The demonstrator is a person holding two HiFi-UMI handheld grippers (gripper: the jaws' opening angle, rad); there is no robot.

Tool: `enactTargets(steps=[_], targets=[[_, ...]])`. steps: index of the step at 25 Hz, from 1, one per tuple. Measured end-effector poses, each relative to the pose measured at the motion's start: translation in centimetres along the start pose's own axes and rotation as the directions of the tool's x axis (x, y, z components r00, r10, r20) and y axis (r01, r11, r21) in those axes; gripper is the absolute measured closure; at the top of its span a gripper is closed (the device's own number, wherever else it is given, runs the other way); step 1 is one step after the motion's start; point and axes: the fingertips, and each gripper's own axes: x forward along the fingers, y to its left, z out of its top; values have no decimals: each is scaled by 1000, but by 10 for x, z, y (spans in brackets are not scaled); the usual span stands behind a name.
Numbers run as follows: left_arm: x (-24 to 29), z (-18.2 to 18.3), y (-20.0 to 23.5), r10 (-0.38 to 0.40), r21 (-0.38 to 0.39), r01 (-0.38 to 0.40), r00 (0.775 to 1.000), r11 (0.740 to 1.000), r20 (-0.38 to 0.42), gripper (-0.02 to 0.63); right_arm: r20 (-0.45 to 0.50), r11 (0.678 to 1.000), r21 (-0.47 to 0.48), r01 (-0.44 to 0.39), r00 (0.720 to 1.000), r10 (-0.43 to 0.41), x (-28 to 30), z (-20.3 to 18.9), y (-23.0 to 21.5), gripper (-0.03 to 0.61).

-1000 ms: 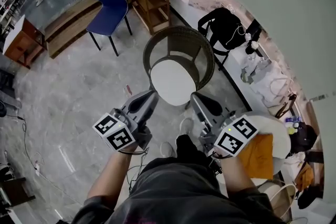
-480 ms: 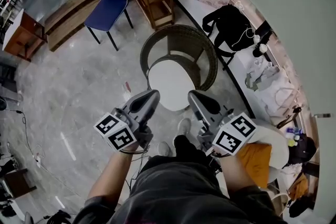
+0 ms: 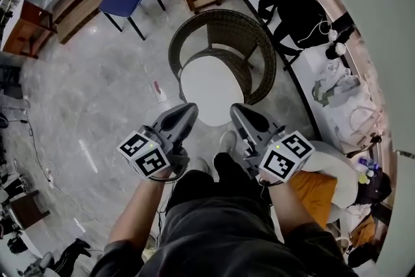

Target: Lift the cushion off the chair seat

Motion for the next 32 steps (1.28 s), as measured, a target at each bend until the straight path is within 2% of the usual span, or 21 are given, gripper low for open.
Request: enactTargets(steps=[8, 12, 17, 19, 25, 32], targets=[[32, -52, 52, 26, -47, -29, 998, 998, -59, 604, -90, 987, 128, 98, 992, -87, 15, -85, -82, 565], [46, -90, 81, 15, -92, -24, 995, 995, -100, 604, -140, 973, 155, 171, 979, -150, 13, -133, -123, 563], [60, -143, 125, 14, -99, -29, 989, 995, -149, 603, -188, 951, 202, 233, 962, -196, 17, -199, -179, 554], [63, -168, 139, 6, -102, -25, 983, 994, -181, 603, -206, 941, 225, 253, 956, -208, 17, -228, -194, 511], [77, -233, 179, -19, -109, -9, 969, 994, -246, 601, -242, 906, 281, 317, 937, -252, 22, -306, -243, 473], [92, -291, 219, -27, -101, -5, 950, 995, -312, 601, -280, 837, 383, 390, 913, -298, 22, -400, -307, 420]])
